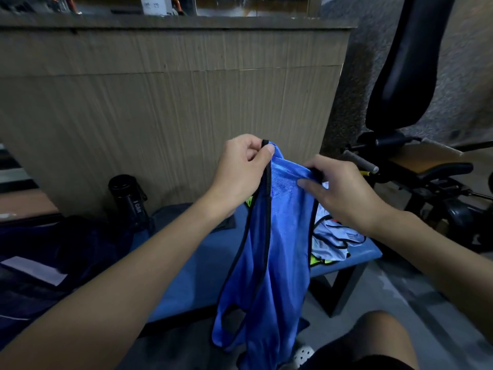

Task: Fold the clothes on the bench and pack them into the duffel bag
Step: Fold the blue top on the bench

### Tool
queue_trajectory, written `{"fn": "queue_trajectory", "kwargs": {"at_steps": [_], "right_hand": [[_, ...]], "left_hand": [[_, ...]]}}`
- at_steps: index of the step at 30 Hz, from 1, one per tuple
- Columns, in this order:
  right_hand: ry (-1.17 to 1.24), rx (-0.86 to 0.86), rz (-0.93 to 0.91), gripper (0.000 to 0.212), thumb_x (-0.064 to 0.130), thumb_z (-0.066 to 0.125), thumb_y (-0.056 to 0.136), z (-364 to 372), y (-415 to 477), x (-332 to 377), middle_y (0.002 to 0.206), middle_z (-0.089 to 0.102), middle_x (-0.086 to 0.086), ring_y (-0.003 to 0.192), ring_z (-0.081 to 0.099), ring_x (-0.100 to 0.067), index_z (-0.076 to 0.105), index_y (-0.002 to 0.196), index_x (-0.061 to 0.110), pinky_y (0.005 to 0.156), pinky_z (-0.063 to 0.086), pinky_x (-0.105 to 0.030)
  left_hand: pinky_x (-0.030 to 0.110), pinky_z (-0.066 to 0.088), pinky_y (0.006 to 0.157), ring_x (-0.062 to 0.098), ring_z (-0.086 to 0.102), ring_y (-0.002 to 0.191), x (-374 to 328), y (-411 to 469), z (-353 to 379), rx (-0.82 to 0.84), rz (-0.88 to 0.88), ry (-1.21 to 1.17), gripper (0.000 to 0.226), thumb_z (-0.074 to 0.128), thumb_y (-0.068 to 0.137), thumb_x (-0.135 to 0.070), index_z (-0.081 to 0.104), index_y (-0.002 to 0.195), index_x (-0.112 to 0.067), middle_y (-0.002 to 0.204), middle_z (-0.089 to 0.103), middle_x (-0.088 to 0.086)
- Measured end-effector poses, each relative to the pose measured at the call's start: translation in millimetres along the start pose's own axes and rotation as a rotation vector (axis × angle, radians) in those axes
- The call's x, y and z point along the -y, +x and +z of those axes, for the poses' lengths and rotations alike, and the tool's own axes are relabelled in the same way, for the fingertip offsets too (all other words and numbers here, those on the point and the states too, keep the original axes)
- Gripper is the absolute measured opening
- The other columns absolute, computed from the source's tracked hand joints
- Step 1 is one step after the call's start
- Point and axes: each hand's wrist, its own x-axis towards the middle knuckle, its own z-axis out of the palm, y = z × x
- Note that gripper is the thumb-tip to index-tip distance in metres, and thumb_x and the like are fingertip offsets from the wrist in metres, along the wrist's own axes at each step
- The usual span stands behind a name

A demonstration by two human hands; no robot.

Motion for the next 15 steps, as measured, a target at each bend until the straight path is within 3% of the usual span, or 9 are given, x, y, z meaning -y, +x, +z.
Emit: {"fn": "queue_trajectory", "kwargs": {"at_steps": [3,5,8,11,15], "right_hand": [[0.011,-0.035,-0.054,0.005,0.012,0.066,0.091,-0.7,3.9,1.9,0.077,0.063,0.0,0.076,0.06,-0.019,0.062,0.091,0.016,0.074,0.048,-0.037],[0.054,-0.041,-0.039,0.013,0.018,0.069,0.089,0.1,9.7,7.1,0.07,0.057,0.0,0.067,0.055,-0.018,0.057,0.083,0.017,0.067,0.047,-0.04],[0.183,-0.046,0.026,0.028,0.041,0.067,0.081,0.2,17.3,15.2,0.072,0.063,-0.013,0.072,0.059,-0.036,0.055,0.078,0.016,0.069,0.048,-0.052],[0.315,-0.056,0.075,0.028,0.035,0.07,0.085,1.7,20.3,23.4,0.078,0.067,-0.022,0.07,0.059,-0.04,0.058,0.077,0.011,0.07,0.049,-0.053],[0.38,-0.07,0.134,0.035,0.032,0.069,0.09,4.7,19.4,22.9,0.06,0.046,-0.009,0.056,0.037,-0.016,0.052,0.068,0.009,0.055,0.031,-0.036]], "left_hand": [[0.038,0.041,0.062,0.023,0.05,0.068,6.5,-3.3,-7.2,0.039,-0.063,0.048,0.008,0.047,0.103,-0.017,0.054,0.1,-0.018,0.081,0.063,0.021],[0.034,0.039,0.062,0.02,0.047,0.068,7.7,-8.6,-9.6,0.091,-0.061,0.073,0.012,0.043,0.105,-0.017,0.055,0.103,-0.018,0.081,0.057,0.013],[0.021,0.044,0.065,0.008,0.054,0.071,4.0,-20.0,-9.1,0.194,0.026,0.117,0.015,0.058,0.098,-0.029,0.062,0.101,-0.015,0.085,0.061,0.002],[0.021,0.05,0.082,0.007,0.061,0.093,6.0,-29.0,-10.5,0.249,0.143,0.237,0.037,0.076,0.082,-0.041,0.057,0.11,-0.025,0.104,0.062,-0.004],[0.026,0.049,0.079,0.008,0.06,0.087,10.0,-35.1,-15.3,0.215,0.191,0.269,0.034,0.076,0.086,-0.02,0.047,0.104,-0.025,0.094,0.061,-0.009]]}}
